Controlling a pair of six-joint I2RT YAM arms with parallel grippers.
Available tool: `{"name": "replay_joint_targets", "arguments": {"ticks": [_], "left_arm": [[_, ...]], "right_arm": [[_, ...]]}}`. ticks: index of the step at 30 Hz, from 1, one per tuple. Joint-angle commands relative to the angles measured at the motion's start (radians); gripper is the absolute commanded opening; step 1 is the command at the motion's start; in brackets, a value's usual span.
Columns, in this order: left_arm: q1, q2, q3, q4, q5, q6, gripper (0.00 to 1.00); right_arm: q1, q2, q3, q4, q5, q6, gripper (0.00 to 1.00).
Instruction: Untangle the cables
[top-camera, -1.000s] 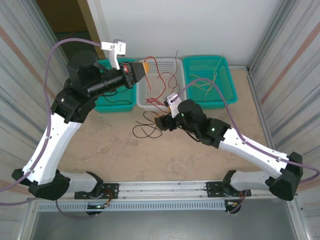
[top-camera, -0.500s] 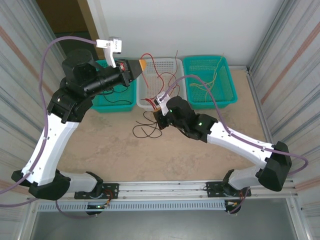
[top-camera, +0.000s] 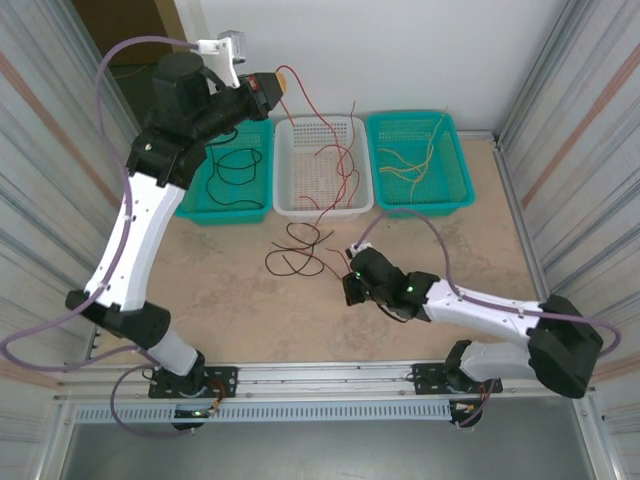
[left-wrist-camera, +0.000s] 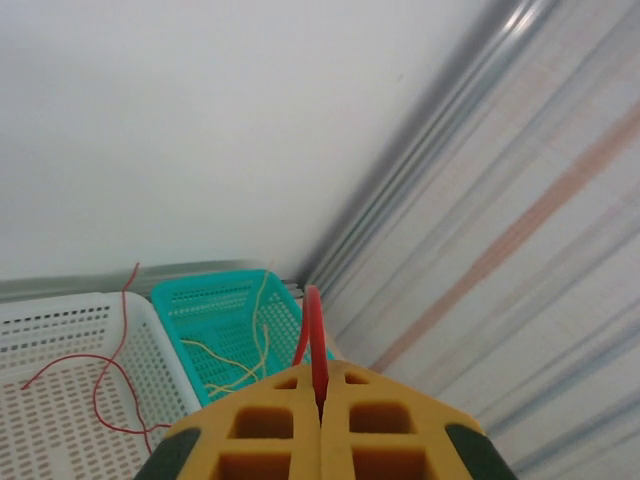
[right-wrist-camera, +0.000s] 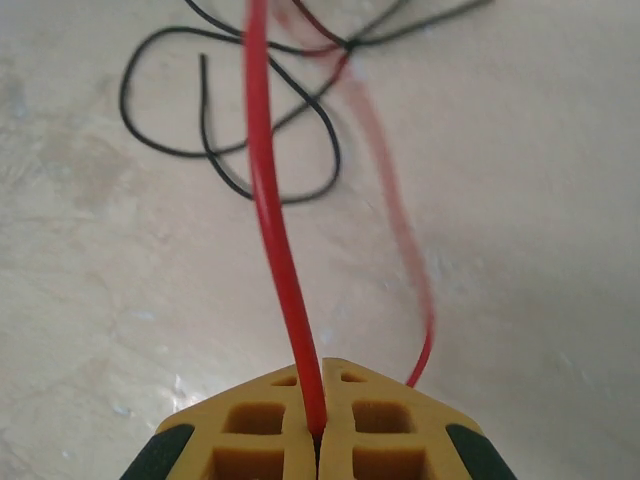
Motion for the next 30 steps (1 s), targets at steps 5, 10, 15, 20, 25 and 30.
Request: {"name": "replay_joint_targets", "arguments": {"ticks": [5,10,15,20,25,30], "left_arm": [[0.028,0.124,0.013,0.081,0.016,-0.019,0.0],[0.03,0.229,-0.015,0.164,0.043,-0.022,0.0],[0.029,0.346,0.04,0.178,0.062,-0.036,0.0],[0.029,0.426,0.102,0.208,0.097,-0.05,0.0],[0.03,0.499,0.305,0.162,0.088,-0.081,0.0],[0.029,0.526,0.374,0.175,0.072,-0.103,0.0]], "right_arm": [[-0.013,-0.22,0.044,-0.061,0.052,0.05,0.0],[-0.037,-0.337,0.083,-0.105,0.036,0.05,0.0],[-0.039,-0.419,0.147,-0.151,0.033,0.047,0.0],[-0.039,-0.47,0.207,-0.175,0.035,0.033,0.0],[-0.04,-0.477,0.259,-0.199,0.047,-0.002,0.0],[-0.045,-0.476,0.285,-0.199,0.054,-0.024,0.0]]}}
